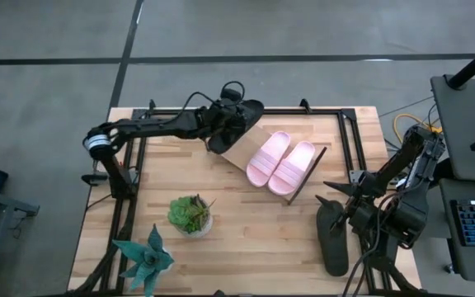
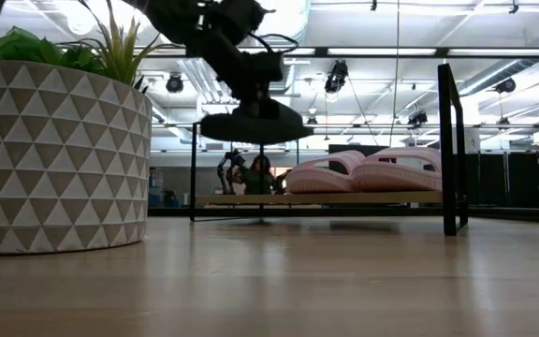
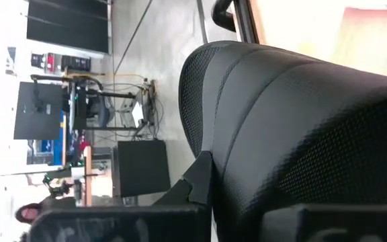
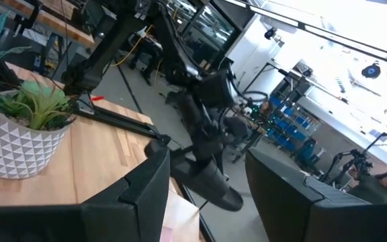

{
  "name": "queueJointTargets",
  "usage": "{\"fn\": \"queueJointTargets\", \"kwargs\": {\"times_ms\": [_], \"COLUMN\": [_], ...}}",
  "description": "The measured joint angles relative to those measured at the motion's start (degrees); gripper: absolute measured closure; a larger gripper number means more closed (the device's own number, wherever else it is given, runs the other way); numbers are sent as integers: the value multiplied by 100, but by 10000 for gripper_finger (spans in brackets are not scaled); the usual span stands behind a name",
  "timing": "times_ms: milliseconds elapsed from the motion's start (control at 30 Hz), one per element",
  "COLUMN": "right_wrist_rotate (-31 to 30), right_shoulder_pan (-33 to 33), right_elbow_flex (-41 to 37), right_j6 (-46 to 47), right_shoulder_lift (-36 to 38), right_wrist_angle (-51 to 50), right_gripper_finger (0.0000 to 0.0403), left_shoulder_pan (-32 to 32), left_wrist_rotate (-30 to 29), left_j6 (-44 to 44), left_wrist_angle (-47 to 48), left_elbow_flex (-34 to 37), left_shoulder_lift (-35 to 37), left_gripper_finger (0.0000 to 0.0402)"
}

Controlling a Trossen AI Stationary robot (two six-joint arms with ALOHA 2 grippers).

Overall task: Pick and place slides into the shelf
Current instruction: Put the top black slide on the shelf

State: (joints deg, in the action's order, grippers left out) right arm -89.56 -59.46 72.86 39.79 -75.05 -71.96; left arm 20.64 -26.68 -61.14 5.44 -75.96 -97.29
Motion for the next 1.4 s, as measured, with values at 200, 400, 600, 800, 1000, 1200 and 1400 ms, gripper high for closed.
{"fn": "queueJointTargets", "kwargs": {"times_ms": [200,400,600,800,1000,1200,1400], "right_wrist_rotate": [2,9,11,4,0,0,0], "right_shoulder_pan": [0,0,0,0,0,0,0], "right_elbow_flex": [-3,-65,-142,-153,-153,-153,-164], "right_j6": [2,24,24,24,24,24,24], "right_shoulder_lift": [2,2,7,7,7,7,7], "right_wrist_angle": [-3,-3,-4,-4,-4,0,3], "right_gripper_finger": [216,216,216,216,216,216,216], "left_shoulder_pan": [40,84,177,230,231,280,289], "left_wrist_rotate": [-47,-112,-283,-513,-674,-686,-720], "left_j6": [69,230,236,526,496,491,355], "left_wrist_angle": [-389,-337,-357,-399,-324,-328,-515], "left_elbow_flex": [2,43,122,124,133,242,633], "left_shoulder_lift": [-294,-463,-741,-1052,-1103,-982,-960], "left_gripper_finger": [402,402,401,401,401,401,401]}}
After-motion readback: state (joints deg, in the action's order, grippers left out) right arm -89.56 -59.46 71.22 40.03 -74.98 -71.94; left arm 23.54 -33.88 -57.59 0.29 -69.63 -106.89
